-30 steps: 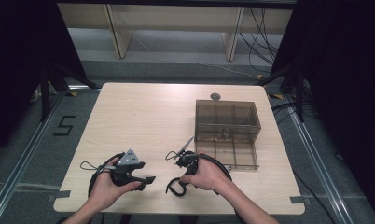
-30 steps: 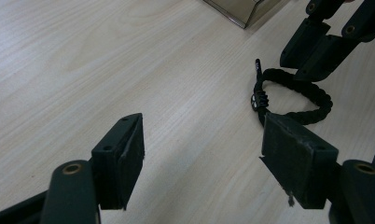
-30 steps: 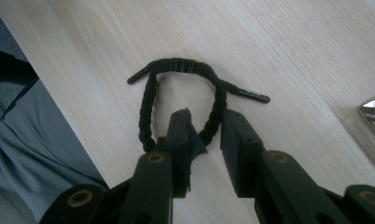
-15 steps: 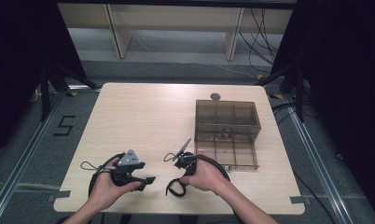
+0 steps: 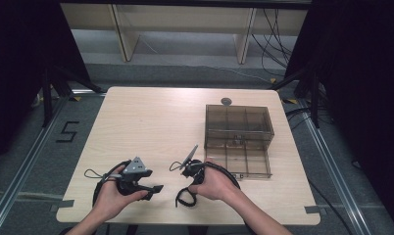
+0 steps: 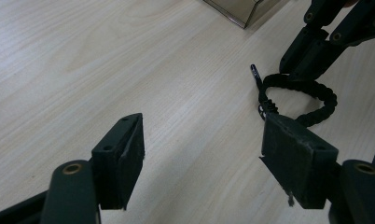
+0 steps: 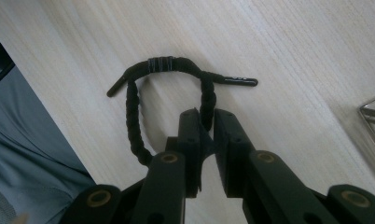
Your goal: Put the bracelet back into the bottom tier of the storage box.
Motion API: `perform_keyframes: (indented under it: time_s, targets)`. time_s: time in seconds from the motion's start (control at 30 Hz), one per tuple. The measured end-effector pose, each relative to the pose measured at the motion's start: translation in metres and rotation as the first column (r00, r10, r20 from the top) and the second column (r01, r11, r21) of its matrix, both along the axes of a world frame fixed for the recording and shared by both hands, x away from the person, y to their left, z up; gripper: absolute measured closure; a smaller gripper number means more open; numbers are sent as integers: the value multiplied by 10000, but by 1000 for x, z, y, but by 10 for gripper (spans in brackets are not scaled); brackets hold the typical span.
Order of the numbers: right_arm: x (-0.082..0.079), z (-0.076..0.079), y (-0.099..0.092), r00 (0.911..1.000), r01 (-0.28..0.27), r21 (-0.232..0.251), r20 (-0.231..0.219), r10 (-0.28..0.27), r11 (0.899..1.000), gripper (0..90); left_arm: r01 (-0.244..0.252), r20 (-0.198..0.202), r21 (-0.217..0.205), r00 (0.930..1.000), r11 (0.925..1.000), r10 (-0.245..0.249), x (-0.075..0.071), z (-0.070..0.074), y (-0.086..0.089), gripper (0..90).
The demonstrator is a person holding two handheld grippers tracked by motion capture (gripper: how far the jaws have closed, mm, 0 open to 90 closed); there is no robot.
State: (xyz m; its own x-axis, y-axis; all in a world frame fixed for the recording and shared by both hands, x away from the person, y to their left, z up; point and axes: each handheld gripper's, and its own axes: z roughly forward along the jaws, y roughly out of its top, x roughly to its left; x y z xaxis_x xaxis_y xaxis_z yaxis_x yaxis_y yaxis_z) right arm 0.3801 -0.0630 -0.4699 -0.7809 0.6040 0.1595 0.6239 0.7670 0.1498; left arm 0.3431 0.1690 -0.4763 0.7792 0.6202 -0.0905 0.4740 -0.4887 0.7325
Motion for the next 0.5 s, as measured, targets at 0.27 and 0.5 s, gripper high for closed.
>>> perform_keyframes:
  time_s: [0.27,0.5]
  targets:
    - [-1,1,3,9999,-134,-124,-18,134,9998,852,0,6,55,10000,10000,0,0,0,1,299]
    - [-1,1,3,9994,-350,-130,28,350,9993,900,51,-18,0,10000,10000,-51,0,0,1,300]
